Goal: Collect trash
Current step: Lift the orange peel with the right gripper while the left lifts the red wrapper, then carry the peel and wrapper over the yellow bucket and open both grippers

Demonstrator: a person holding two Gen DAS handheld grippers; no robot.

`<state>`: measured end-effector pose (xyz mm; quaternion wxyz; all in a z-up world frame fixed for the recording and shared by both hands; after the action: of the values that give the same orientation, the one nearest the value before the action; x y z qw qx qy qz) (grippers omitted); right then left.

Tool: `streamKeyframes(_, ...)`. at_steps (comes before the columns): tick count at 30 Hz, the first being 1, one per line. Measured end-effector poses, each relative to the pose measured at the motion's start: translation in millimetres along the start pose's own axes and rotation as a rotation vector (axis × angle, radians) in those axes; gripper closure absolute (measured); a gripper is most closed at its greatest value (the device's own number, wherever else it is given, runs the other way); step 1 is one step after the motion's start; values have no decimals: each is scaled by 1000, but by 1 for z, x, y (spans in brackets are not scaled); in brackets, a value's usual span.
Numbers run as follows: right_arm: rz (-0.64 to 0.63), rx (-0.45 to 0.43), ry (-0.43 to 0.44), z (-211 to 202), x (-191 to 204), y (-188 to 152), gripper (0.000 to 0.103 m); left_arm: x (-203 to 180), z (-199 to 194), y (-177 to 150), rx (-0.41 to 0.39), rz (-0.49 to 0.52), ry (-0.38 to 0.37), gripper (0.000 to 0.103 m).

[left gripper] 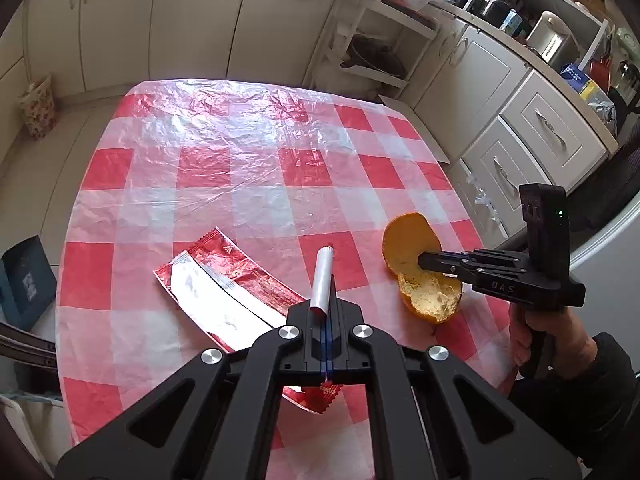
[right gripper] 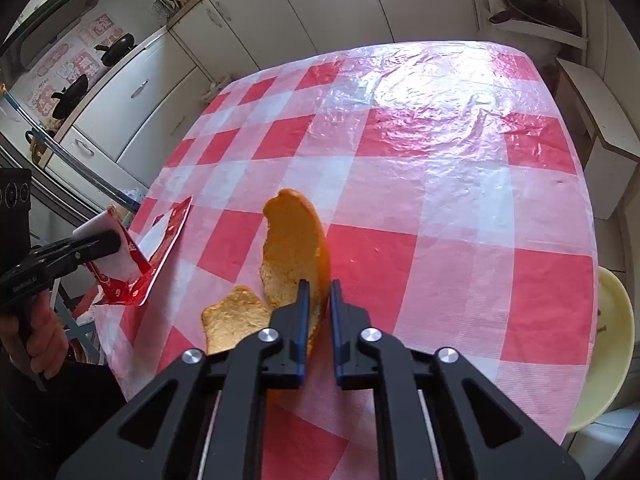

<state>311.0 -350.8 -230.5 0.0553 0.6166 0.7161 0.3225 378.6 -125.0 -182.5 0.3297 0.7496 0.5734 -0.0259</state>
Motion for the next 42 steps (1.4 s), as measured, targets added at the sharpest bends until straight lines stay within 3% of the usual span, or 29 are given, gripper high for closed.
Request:
streamKeyframes(12,-2,-81,-27,-36,-3,8,97,-32,-18,1,-99,107,56,103)
streamKeyframes(22,86,-182,-142,-93,-52,1,97,-93,-19,3,-162,200,26,103)
streamKeyframes(29,169,-237,-295,-149,-107,-22,97,-160,-15,1,-168,219,-97,103)
streamKeyframes(33,225,-193,-389,-158,-144,-48,97,-208,-9,-4,-156,223,-185,103)
streamKeyframes(37,306,-128,-403,-148,-180,-75,96,-258,6,-7,-130,209,-277,103)
streamKeyframes(39,368,-85,-366,-136,-195,-84,89,-282,17,-8,-110,185,-322,103)
streamKeyframes(40,395,-86,-355,-135,-200,-86,74,-292,23,-7,-100,175,-342,103)
streamKeyframes(42,458,-139,-345,-145,-210,-88,62,-313,33,-7,-89,165,-374,103)
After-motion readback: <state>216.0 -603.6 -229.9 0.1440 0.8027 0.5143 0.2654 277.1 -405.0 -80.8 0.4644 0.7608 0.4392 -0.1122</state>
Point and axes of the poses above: each gripper's, at about its wrist camera, not at the fingertips, and z roughly the way its jaws point, x to its left, y to its top, the point moved 4 cm from there along z, roughly the way its jaws point, and after that the axes turned 11 degrees about -z, right-handed, at the moved point
